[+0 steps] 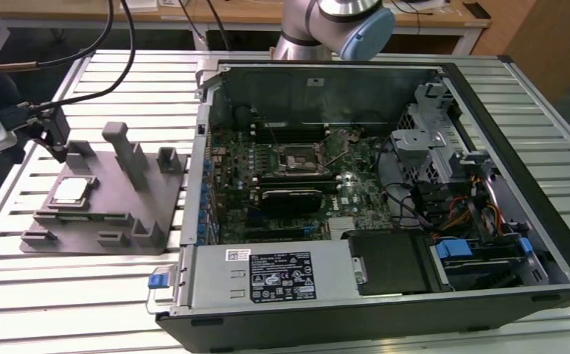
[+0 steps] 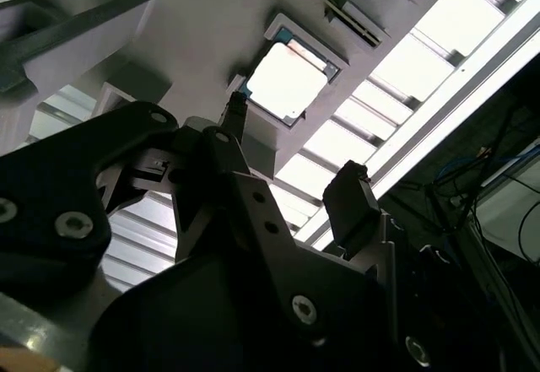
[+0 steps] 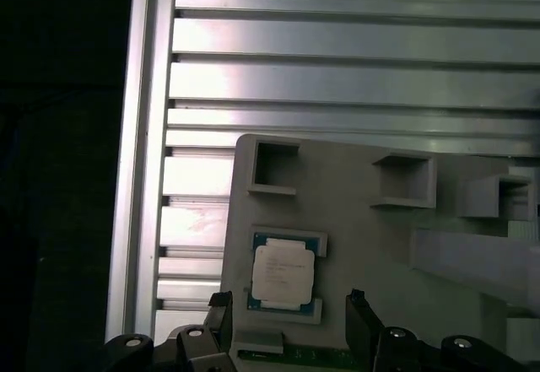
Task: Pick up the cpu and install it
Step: 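Pick up the cpu and move it towards the insertion slot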
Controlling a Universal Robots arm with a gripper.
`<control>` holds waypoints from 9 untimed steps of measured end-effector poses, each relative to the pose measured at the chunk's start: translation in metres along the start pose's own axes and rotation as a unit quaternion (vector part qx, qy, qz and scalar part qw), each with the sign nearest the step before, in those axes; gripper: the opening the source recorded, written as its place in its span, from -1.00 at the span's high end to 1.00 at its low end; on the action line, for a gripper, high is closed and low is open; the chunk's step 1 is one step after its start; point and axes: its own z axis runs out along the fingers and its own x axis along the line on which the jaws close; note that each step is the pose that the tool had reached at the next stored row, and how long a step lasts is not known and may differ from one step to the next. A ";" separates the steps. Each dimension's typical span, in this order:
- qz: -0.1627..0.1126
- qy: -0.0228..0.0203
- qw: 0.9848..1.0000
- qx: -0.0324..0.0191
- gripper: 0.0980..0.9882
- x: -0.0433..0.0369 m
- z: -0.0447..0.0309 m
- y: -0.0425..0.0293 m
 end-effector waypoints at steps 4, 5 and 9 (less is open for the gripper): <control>0.001 0.009 1.000 0.006 -0.23 -0.0010 0.0013 -0.0001; 0.002 0.013 1.000 0.007 -0.23 -0.0014 0.0017 -0.0002; 0.003 0.026 1.000 0.012 -0.23 -0.0034 0.0037 -0.0004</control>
